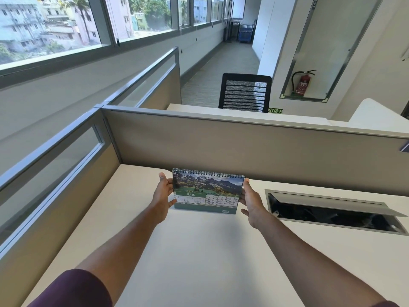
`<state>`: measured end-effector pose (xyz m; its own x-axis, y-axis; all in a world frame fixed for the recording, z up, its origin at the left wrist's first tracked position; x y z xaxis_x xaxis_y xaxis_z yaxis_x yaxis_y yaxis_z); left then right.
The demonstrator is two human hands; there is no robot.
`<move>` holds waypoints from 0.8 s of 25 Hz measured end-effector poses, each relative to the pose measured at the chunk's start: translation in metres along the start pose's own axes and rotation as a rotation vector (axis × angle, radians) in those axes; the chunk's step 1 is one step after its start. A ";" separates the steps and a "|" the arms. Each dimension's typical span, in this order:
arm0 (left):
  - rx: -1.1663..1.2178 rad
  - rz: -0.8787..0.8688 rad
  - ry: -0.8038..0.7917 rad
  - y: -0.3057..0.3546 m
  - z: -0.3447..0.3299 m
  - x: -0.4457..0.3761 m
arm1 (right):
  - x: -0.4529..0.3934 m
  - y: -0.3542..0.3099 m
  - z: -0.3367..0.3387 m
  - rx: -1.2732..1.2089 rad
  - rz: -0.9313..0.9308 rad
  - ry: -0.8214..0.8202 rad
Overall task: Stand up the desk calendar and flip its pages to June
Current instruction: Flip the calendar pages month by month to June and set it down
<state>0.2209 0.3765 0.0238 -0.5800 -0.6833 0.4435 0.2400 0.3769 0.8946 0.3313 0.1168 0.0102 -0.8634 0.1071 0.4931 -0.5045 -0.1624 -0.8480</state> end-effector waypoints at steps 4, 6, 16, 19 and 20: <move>-0.011 0.005 0.002 0.000 -0.002 0.000 | -0.001 -0.001 -0.001 -0.003 0.001 -0.004; -0.011 0.009 0.001 0.001 -0.001 -0.001 | -0.001 -0.002 -0.002 0.000 0.003 -0.003; -0.035 -0.004 0.022 -0.003 0.001 -0.001 | -0.001 0.005 0.004 -0.045 -0.032 -0.028; -0.078 -0.023 0.057 -0.006 0.008 0.004 | 0.002 0.004 0.010 -0.043 -0.027 -0.021; -0.099 -0.039 0.063 -0.007 0.010 0.009 | 0.005 0.004 0.013 -0.031 -0.020 -0.022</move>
<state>0.2065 0.3744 0.0209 -0.5415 -0.7352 0.4076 0.2951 0.2878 0.9111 0.3247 0.1041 0.0114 -0.8532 0.0886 0.5140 -0.5215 -0.1296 -0.8433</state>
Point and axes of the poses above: each hand's wrist, its own x-axis away from the middle knuckle, its own z-axis out of the back of the hand, y = z × x, the point moved 5 cm from there along -x, towards the middle knuckle, and after that the axes turned 13 degrees about y, right-handed, at the moved point
